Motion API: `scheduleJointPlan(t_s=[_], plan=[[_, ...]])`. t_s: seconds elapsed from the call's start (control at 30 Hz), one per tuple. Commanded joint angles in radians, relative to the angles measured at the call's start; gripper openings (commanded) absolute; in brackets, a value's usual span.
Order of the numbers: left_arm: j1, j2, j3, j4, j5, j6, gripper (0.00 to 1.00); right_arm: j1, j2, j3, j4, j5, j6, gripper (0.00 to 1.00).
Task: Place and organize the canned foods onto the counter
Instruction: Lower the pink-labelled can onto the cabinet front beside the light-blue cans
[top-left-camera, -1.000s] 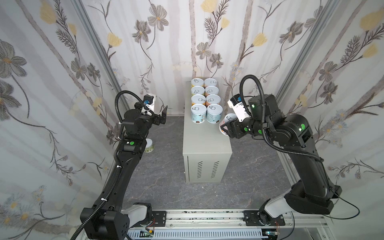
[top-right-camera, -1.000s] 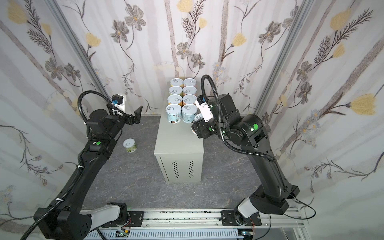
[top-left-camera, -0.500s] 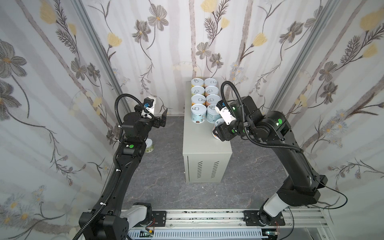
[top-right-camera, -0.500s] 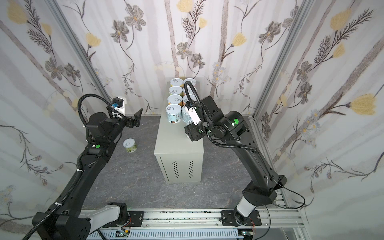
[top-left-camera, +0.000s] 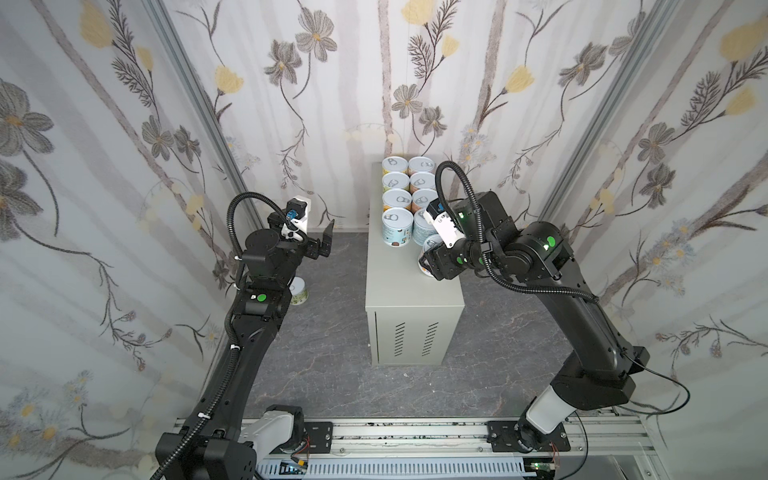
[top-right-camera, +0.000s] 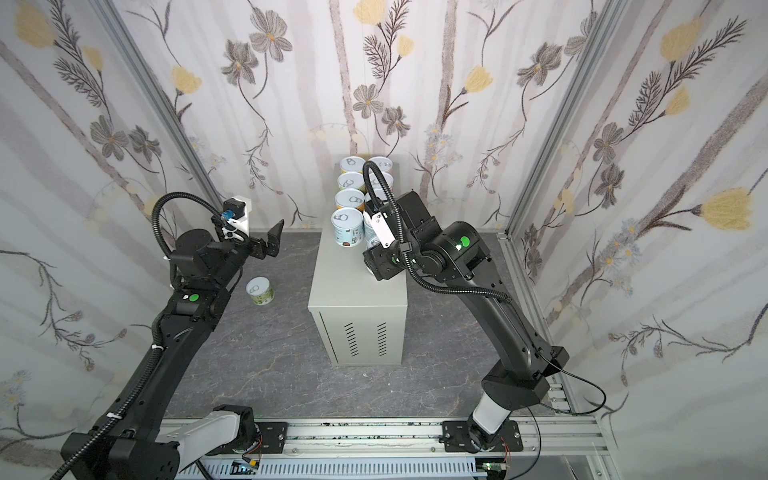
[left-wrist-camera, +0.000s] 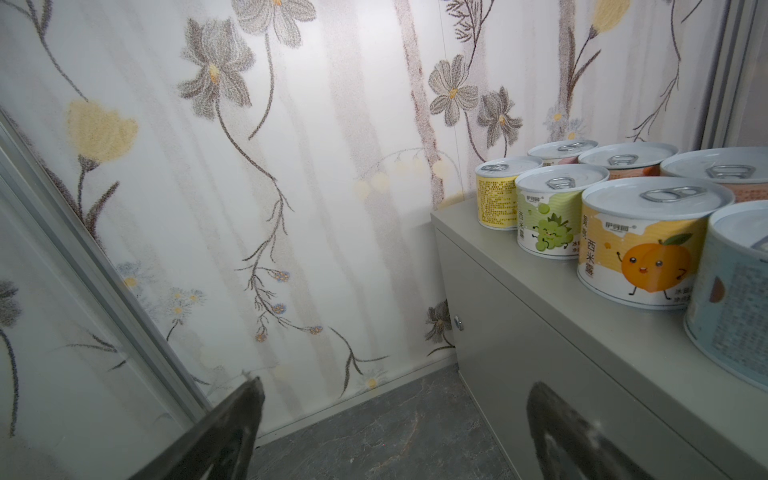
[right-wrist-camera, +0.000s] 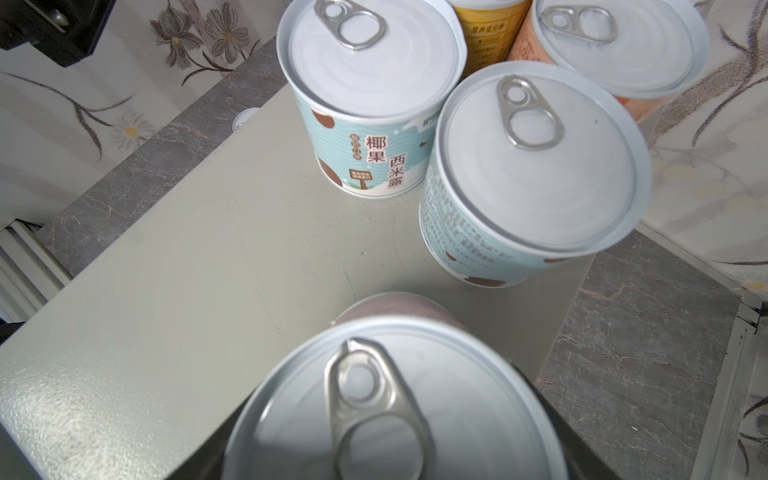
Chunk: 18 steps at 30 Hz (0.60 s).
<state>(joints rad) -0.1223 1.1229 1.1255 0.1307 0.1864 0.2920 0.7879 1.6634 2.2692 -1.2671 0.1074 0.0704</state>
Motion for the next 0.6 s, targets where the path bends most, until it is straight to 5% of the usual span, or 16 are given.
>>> scheduleJointPlan(t_s=[0.0,0.57], plan=[[0.003,-0.006,-0.004,0.043,0.007,0.018,1.0,0.005,0.006,0.003,-0.005,0.001,-0.005,0.71],[0.001,-0.005,-0.006,0.044,0.011,0.021,1.0,0.012,0.002,-0.008,0.02,0.015,-0.014,0.88]])
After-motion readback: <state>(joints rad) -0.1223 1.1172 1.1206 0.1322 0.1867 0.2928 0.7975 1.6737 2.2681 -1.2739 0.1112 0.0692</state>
